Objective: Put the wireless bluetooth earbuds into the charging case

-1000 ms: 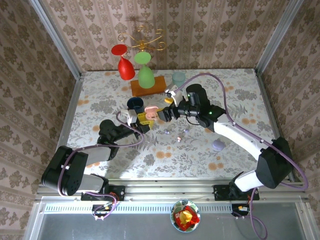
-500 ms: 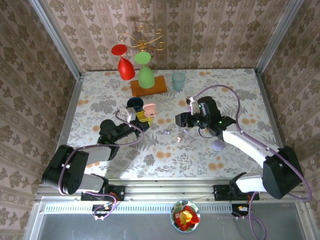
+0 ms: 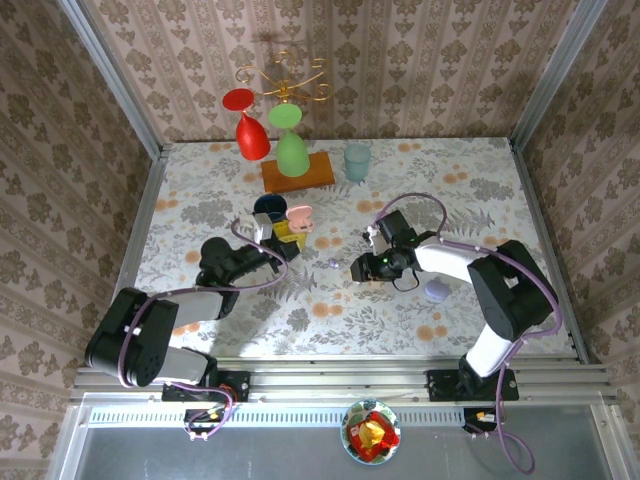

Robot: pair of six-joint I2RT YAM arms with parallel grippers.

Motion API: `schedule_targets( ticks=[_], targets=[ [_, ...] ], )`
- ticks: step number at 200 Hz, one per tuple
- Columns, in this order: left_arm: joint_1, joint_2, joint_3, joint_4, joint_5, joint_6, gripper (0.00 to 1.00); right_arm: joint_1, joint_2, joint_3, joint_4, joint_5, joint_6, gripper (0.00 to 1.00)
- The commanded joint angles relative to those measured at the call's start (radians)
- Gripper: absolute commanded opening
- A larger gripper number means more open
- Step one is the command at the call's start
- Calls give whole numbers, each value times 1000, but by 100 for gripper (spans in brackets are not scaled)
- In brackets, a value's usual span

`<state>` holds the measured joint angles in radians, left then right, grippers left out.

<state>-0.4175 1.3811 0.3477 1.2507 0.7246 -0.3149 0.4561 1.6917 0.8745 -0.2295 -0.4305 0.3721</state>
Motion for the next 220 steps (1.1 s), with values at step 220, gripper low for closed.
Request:
schedule_targets(
  ticks=[220],
  targets=[
    [-1, 18, 30, 35, 8, 17, 25, -27, 78, 62, -36, -69, -32, 16]
  ],
)
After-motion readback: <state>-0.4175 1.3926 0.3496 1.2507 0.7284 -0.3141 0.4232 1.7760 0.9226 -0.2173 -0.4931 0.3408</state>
